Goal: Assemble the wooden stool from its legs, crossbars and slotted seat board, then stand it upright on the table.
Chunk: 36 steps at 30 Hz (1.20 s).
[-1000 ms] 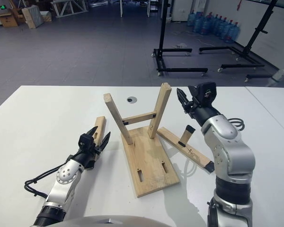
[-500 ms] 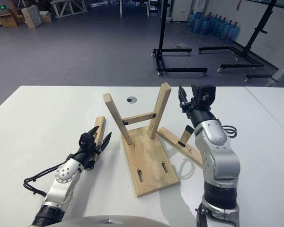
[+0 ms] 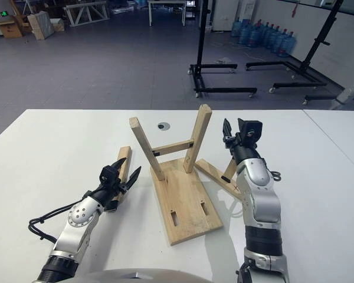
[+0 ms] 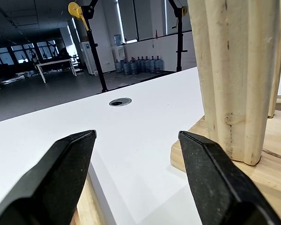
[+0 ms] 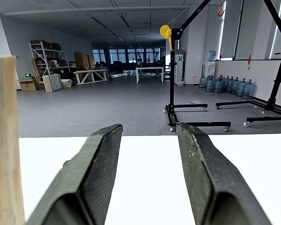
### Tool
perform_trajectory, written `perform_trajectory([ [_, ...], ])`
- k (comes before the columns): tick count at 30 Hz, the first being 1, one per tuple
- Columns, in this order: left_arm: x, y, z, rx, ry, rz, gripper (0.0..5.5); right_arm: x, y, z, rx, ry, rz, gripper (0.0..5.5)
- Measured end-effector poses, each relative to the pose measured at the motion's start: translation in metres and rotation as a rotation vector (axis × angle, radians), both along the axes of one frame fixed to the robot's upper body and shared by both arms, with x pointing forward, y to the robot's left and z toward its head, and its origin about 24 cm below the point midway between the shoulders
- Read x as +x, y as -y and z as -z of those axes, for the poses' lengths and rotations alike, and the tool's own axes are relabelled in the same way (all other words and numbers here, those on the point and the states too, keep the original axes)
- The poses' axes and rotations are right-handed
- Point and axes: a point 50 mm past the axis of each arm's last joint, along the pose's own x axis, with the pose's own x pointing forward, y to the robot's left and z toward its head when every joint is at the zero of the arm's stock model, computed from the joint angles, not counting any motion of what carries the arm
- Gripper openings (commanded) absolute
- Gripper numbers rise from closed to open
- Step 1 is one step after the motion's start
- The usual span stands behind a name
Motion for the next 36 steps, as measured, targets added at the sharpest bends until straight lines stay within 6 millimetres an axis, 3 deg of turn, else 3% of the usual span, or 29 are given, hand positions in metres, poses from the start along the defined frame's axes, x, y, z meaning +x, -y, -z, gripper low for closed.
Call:
perform_trajectory([
  [7, -0.001, 0.000, 0.000, -0.009, 0.000, -0.016, 3.20, -0.009, 0.012, -0.019, 0.089, -0.018, -0.004, 2.12],
  [9, -0.004, -0.002, 0.004, -0.010, -0.014, -0.032, 3.20, -0.011, 0.020, -0.045, 0.074, 0.066, -0.012, 2.12],
  [11, -0.007, -0.001, 0.006, -0.017, -0.024, -0.047, 3.20, -0.014, 0.029, -0.085, 0.042, 0.219, -0.030, 2.12],
  [12, -0.007, -0.001, 0.006, -0.020, -0.023, -0.049, 3.20, -0.015, 0.034, -0.087, 0.039, 0.228, -0.031, 2.12],
  [14, -0.008, 0.000, 0.006, -0.030, -0.021, -0.061, 3.20, -0.019, 0.064, -0.074, 0.015, 0.166, -0.007, 2.12],
  [16, -0.012, 0.001, 0.008, -0.041, -0.029, -0.075, 3.20, -0.033, 0.095, -0.039, 0.017, 0.006, -0.023, 2.43],
  [19, -0.013, 0.003, 0.004, -0.071, -0.011, -0.076, 3.20, -0.063, 0.119, 0.006, 0.079, -0.226, -0.130, 3.01],
  [21, -0.014, 0.006, 0.002, -0.100, -0.003, -0.078, 3.20, -0.078, 0.121, 0.017, 0.106, -0.325, -0.258, 3.33],
  [24, -0.014, 0.007, 0.001, -0.115, 0.001, -0.079, 3.20, -0.083, 0.115, 0.018, 0.089, -0.428, -0.460, 3.92],
  [29, -0.013, 0.006, 0.002, -0.106, 0.000, -0.079, 3.20, -0.084, 0.111, 0.025, 0.049, -0.554, -0.599, 3.92],
  [36, -0.011, 0.012, 0.000, -0.121, 0.000, -0.015, 3.20, -0.094, 0.109, 0.073, -0.059, -0.696, -0.629, 3.92],
])
